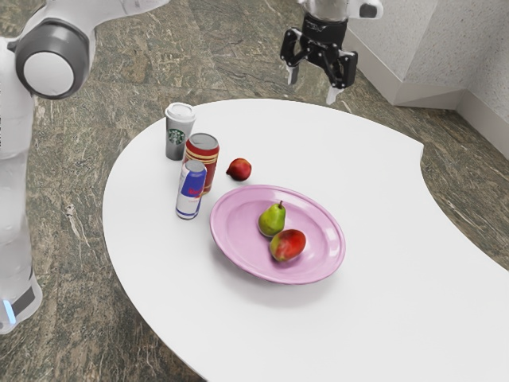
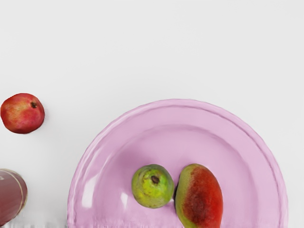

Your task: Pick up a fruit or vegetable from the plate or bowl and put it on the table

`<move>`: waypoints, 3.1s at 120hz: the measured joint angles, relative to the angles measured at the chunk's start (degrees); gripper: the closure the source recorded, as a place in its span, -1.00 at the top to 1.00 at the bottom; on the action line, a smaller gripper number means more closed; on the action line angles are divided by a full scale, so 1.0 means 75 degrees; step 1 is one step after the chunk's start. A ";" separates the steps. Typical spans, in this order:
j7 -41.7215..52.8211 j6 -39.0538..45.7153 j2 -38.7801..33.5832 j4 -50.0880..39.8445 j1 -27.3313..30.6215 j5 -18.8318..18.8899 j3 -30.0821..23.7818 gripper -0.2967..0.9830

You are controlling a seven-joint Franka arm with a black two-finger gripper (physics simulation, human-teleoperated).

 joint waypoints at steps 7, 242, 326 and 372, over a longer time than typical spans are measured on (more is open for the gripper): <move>-0.0572 0.0108 0.0170 -0.0031 -0.0142 0.0043 -0.0009 0.54; -0.6953 0.6088 -0.0935 -0.7232 0.0082 -0.0701 -0.0159 0.54; -0.7001 0.6235 -0.1299 -0.7519 0.0020 -0.0701 -0.0121 -0.11; -0.6785 0.4710 0.0147 -0.4016 0.0713 -0.0646 0.0973 -0.11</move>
